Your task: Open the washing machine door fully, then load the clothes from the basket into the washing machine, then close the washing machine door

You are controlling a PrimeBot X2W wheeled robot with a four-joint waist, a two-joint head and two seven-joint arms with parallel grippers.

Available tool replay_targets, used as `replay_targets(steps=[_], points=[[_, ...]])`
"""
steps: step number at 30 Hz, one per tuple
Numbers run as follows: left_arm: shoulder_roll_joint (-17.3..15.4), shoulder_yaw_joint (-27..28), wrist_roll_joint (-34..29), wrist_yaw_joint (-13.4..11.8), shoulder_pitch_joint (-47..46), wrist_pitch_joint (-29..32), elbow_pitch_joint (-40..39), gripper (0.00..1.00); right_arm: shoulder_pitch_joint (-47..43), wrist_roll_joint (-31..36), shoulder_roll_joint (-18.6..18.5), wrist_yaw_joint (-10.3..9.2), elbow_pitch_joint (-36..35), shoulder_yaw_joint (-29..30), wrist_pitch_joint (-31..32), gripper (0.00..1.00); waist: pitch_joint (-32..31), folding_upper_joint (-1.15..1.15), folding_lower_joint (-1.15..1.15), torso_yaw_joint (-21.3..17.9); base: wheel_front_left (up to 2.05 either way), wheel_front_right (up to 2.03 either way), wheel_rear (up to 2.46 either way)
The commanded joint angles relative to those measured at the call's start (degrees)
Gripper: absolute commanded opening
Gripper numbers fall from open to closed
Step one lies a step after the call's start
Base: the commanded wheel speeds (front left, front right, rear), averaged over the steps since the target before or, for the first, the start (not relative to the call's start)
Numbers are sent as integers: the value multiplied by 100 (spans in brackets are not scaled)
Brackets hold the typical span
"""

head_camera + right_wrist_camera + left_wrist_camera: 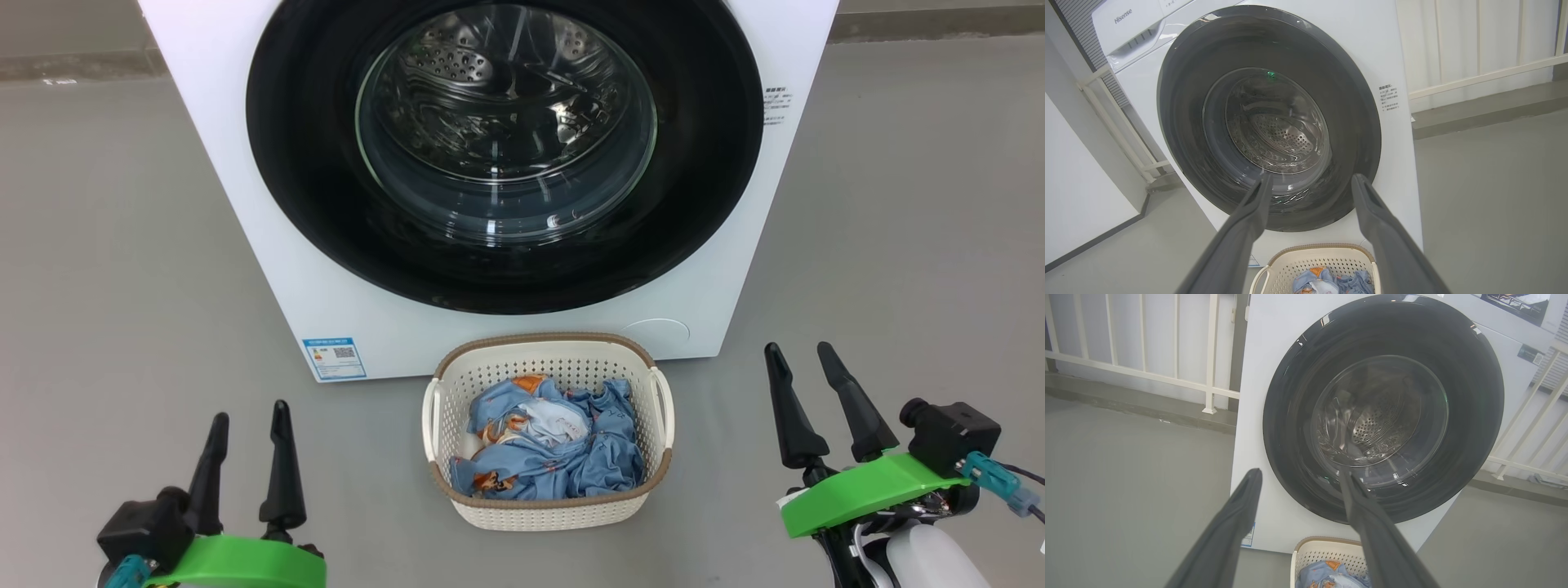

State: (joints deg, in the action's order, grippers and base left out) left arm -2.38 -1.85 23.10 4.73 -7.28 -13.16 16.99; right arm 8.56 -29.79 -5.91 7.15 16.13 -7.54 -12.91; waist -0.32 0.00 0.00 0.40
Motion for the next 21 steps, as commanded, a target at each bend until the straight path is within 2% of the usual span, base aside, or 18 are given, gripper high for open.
replay_targets(steps=[1, 6, 21], points=[[-60, 132, -244, -38, -287, -108, -97, 100, 282, 278, -74, 33, -116, -161, -133, 100, -3, 0, 0, 0, 0, 0, 0], [-63, 132, -527, -56, -311, -184, -84, 100, 320, 546, -84, 34, -86, -174, -208, 100, -9, 0, 0, -4, 0, 0, 0], [-65, 150, -526, -26, -346, -184, -13, 100, 335, 620, -39, 34, -9, -38, -208, 100, 11, 0, 0, -10, 0, 0, 0]])
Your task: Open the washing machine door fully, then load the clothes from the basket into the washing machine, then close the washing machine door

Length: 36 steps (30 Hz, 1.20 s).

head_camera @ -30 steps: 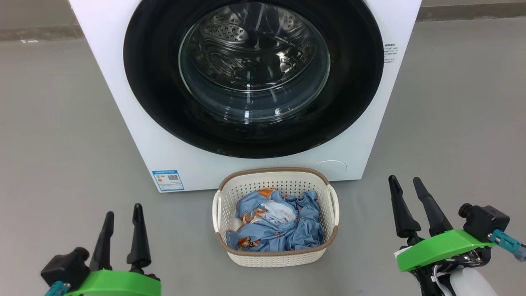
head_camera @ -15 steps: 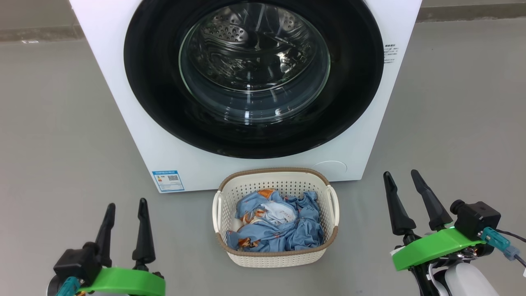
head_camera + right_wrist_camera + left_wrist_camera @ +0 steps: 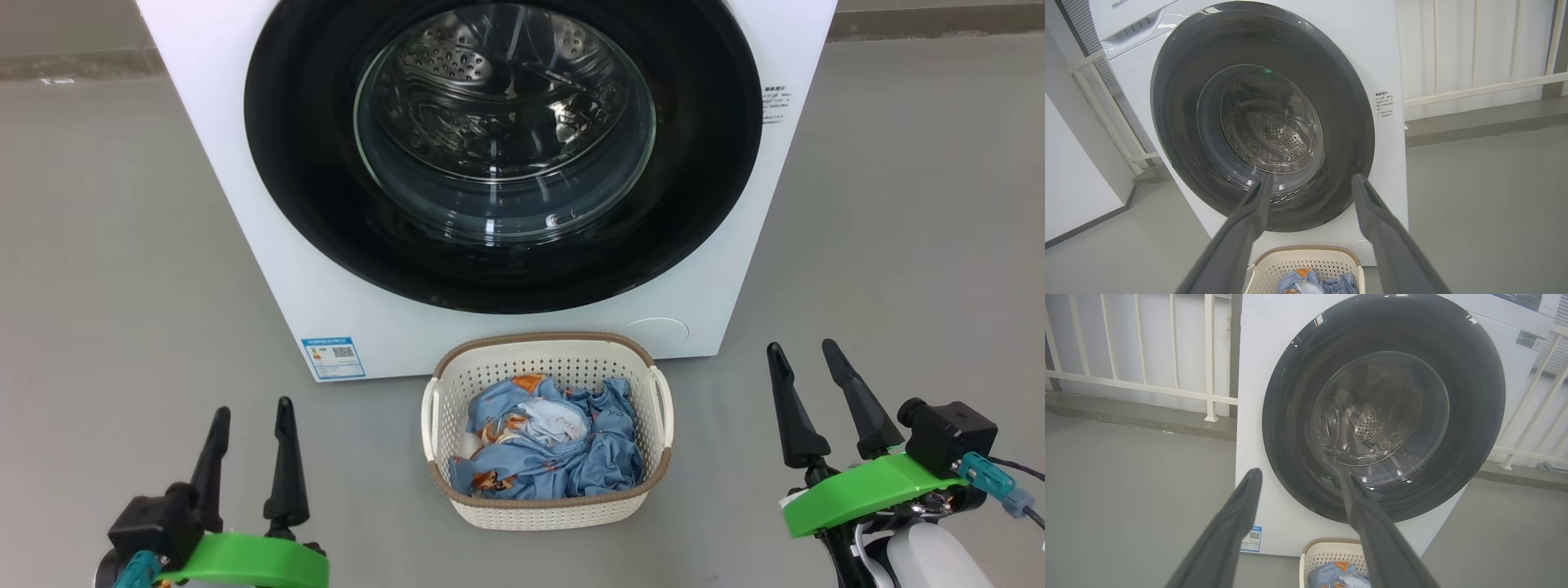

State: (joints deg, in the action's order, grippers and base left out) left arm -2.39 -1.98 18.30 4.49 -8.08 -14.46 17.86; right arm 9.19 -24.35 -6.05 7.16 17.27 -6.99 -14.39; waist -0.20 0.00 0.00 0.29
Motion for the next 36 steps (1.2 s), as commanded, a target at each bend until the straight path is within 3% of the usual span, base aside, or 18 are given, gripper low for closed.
replay_targets(steps=[1, 36], points=[[-64, 167, -48, 1, -268, -53, -99, 100, 272, 80, -22, 33, -120, -86, -61, 100, -1, 0, 0, 2, 0, 0, 0], [-57, 251, -91, -3, -281, -54, -26, 100, 304, 184, 51, 33, 18, 25, -61, 100, -9, 0, 0, 7, 0, 0, 0]])
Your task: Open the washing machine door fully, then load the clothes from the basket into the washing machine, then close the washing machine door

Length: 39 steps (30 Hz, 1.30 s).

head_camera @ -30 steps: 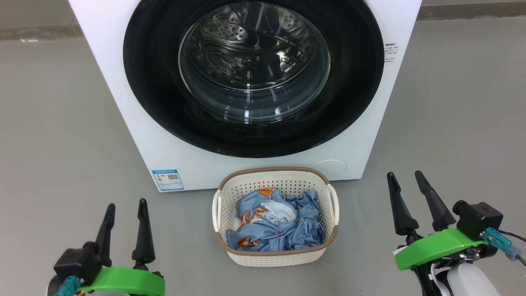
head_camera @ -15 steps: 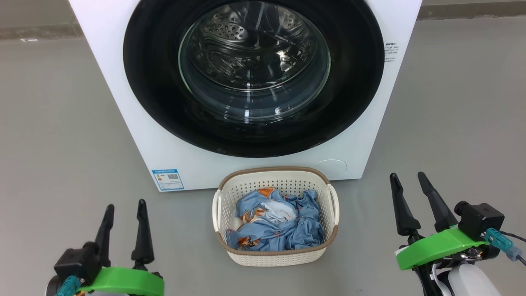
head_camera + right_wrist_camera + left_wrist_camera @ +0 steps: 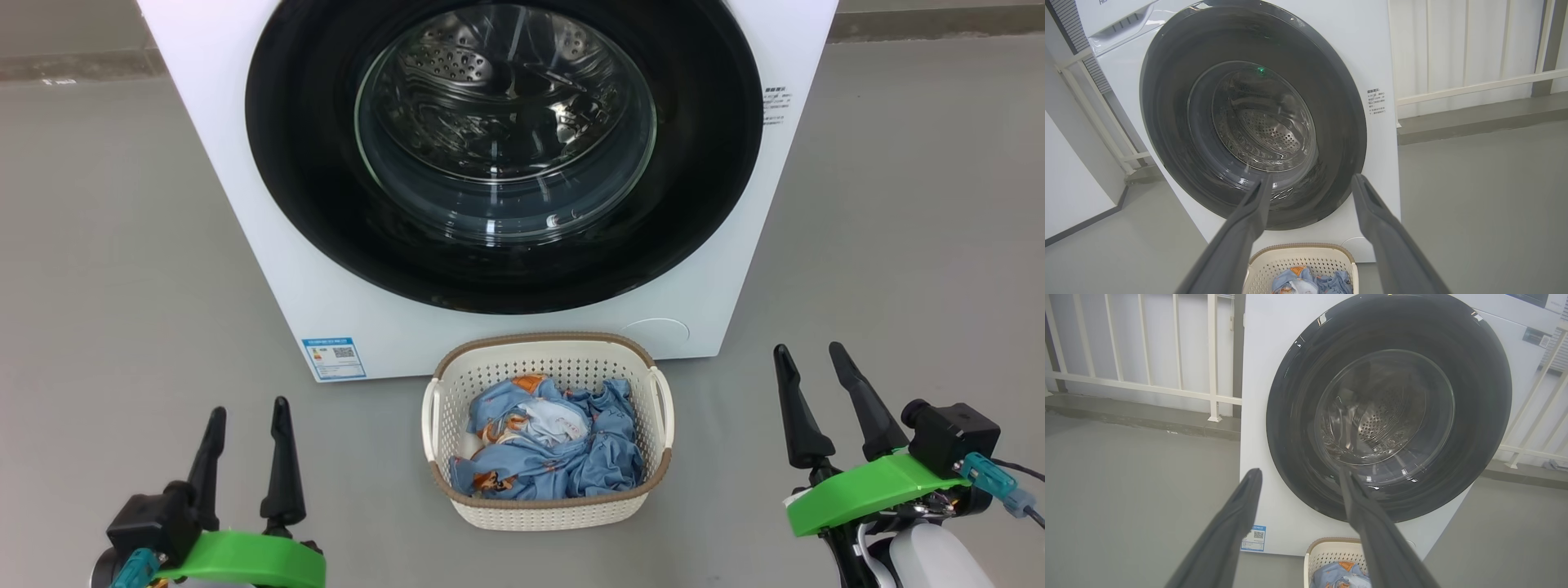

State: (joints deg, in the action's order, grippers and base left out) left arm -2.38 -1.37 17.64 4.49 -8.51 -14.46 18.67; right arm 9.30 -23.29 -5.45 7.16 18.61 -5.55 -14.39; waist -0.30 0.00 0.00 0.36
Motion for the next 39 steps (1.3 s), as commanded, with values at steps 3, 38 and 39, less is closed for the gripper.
replay_targets(steps=[3, 38, 39], points=[[-57, 181, -8, 0, -239, -54, -84, 100, 298, 76, -11, 33, -114, -113, -61, 100, -2, 0, 0, 2, 0, 0, 0], [-84, 122, -33, -76, -255, -54, 14, 100, 300, 70, -10, 33, -84, -126, -61, 100, -29, 0, 0, 2, 51, 51, -102], [-85, 117, -23, -71, -258, -53, 25, 100, 300, 69, -10, 33, -84, -127, -61, 100, -29, 0, 0, 4, 123, 123, -246]])
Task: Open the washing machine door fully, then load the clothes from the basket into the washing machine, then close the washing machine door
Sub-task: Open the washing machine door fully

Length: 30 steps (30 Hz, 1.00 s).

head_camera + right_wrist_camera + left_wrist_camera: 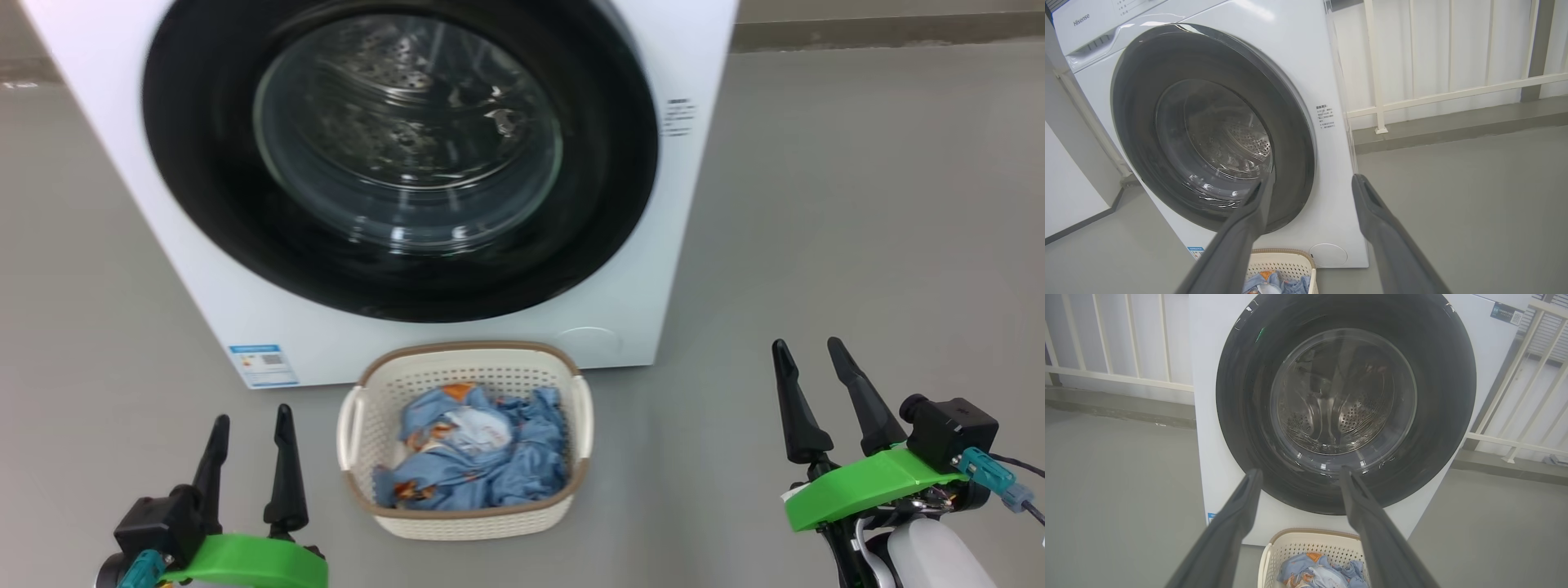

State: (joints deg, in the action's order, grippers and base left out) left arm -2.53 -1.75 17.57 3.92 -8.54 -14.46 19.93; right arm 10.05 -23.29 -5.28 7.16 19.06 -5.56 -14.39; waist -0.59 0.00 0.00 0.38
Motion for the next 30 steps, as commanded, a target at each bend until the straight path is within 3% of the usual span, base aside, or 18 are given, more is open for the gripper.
replay_targets(steps=[1, 11, 30], points=[[-71, 147, -3, -5, -257, -50, -82, 100, 225, 68, -28, 33, -129, -127, -61, 100, 0, 0, 0, 2, 120, 120, -240], [-84, 92, 124, 64, -282, -51, -19, 100, 236, 75, -32, 33, -108, -133, -61, 100, -19, 0, 0, 2, 65, 65, -131], [-108, 27, 126, 23, -261, -53, -14, 100, 221, 66, -61, 33, -81, -151, -61, 100, -47, 0, 0, 18, 2, 2, -3]])
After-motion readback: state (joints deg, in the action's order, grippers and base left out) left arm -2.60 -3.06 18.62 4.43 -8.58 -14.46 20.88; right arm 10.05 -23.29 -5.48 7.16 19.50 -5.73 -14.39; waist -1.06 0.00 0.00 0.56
